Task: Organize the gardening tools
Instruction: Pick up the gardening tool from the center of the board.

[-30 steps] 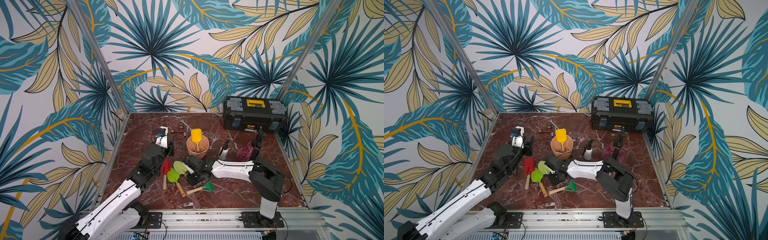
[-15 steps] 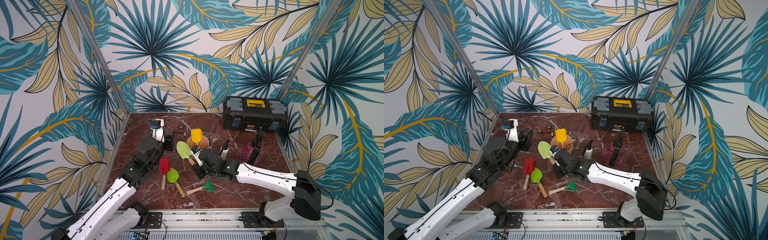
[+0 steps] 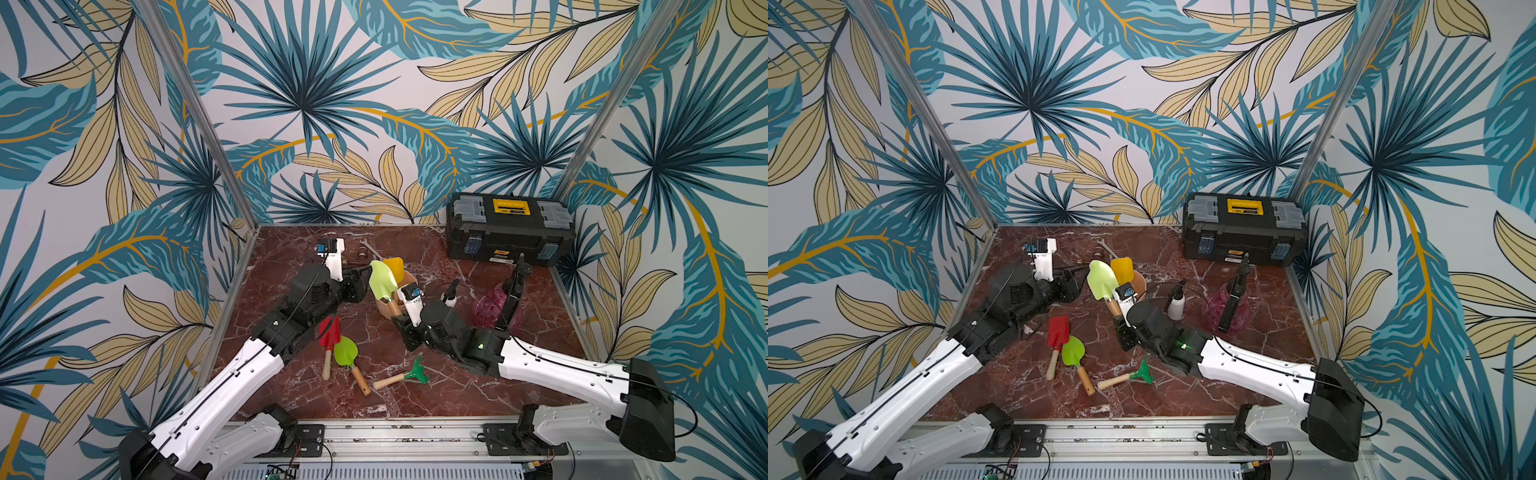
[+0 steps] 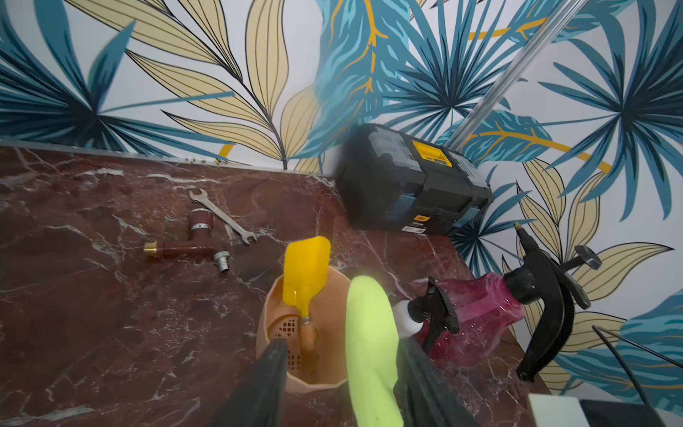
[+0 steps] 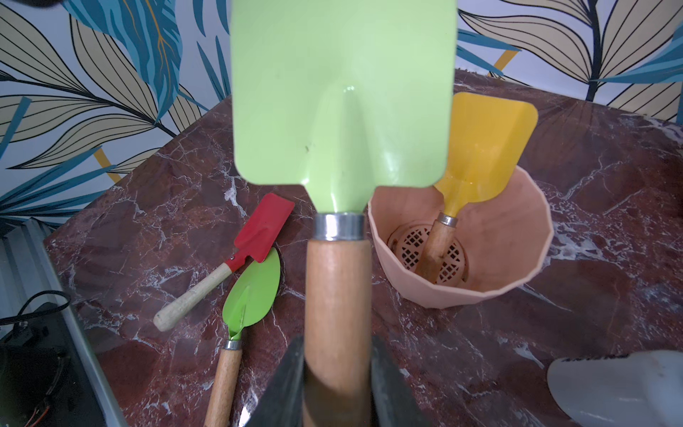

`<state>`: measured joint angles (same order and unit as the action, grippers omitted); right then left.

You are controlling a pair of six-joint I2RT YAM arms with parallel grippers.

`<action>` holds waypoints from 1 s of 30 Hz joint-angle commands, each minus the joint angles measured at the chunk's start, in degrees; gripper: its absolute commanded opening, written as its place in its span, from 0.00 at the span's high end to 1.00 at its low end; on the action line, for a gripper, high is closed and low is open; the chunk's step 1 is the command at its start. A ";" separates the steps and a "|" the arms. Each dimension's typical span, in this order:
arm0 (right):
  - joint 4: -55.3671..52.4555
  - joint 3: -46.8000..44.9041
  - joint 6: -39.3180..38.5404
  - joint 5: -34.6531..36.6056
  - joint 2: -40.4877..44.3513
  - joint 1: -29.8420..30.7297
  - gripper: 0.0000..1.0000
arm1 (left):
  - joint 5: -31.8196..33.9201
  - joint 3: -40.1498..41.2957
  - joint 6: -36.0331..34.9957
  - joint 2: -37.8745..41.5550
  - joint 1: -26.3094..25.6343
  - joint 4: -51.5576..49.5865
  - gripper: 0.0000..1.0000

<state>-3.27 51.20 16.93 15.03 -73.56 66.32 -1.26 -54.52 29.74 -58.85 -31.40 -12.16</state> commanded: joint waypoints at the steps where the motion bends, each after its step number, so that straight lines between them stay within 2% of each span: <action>1: 3.62 -1.32 -0.76 0.99 1.25 0.20 0.85 | -5.02 -1.97 2.40 -1.08 0.28 1.37 0.53; 5: 4.49 -1.87 -0.63 0.40 1.84 0.25 0.85 | -6.40 -1.99 2.72 -2.47 0.22 1.87 0.64; 12: 4.50 -1.99 -0.66 0.36 1.80 0.23 0.85 | -8.51 -1.98 3.07 -4.07 0.28 3.21 0.75; 15: 3.98 -1.66 -0.53 0.35 1.38 0.24 0.85 | -9.12 -1.99 2.53 -4.32 0.24 3.69 0.83; 21: 3.22 -1.22 0.21 0.42 1.68 0.19 0.76 | -9.86 -1.86 -0.31 -3.98 0.28 5.89 1.00; 24: 1.59 -0.49 0.80 0.61 2.24 0.12 0.66 | -9.72 -1.32 -3.28 -3.50 0.28 9.55 1.00; 25: 0.96 -0.25 0.99 0.80 2.58 0.19 0.60 | -9.40 -1.25 -4.74 -3.35 0.23 10.66 1.00; 26: 0.08 -0.10 1.45 1.10 3.01 0.15 0.50 | -8.88 -0.95 -6.38 -3.11 0.25 12.41 1.00; 30: -2.14 -0.29 2.91 3.12 5.56 0.21 0.31 | -7.72 0.59 -11.40 -3.14 0.25 19.38 1.00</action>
<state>-3.27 50.48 18.61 16.19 -70.35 66.39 -10.20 -54.83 24.10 -63.22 -31.40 -1.41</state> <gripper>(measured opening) 0.666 0.055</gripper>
